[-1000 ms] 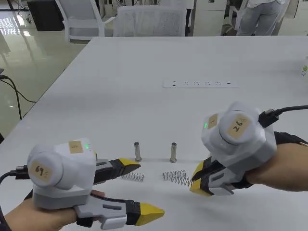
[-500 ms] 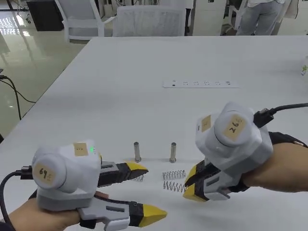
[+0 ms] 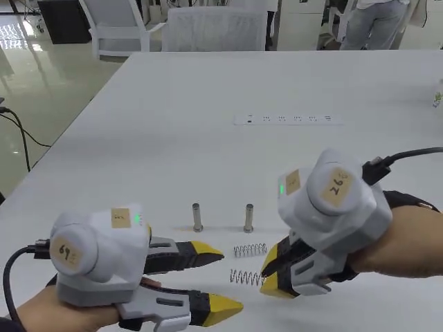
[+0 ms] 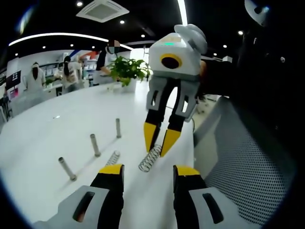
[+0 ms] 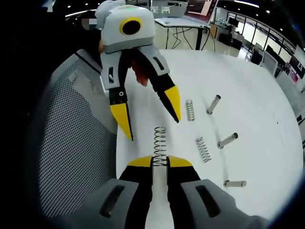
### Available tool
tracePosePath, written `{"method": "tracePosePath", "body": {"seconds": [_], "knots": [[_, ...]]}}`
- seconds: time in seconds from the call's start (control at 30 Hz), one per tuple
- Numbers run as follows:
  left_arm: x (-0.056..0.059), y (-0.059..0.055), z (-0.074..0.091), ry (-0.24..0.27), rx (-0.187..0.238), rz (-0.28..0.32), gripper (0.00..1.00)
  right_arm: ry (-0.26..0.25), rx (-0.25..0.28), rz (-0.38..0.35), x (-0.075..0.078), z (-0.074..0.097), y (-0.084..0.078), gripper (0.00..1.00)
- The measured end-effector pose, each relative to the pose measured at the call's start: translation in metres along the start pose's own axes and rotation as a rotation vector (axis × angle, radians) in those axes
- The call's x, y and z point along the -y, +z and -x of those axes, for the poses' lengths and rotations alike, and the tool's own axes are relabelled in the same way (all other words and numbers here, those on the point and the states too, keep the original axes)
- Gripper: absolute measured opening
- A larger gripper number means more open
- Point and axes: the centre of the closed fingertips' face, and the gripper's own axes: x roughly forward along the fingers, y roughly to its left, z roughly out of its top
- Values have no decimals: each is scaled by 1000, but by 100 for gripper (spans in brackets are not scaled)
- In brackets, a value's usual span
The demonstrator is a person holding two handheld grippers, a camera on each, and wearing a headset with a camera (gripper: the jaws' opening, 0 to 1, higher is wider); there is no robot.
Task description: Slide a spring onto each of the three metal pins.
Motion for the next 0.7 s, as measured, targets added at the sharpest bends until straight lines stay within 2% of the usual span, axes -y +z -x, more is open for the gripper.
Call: {"method": "tracePosePath", "body": {"seconds": [0.23,0.7], "knots": [[6,-1,-2,-29,-4,-17,24,23,9,16,-6,0,3,7],[12,-4,-3,-63,-14,-37,12,63,12,43,-15,0,5,7]]}}
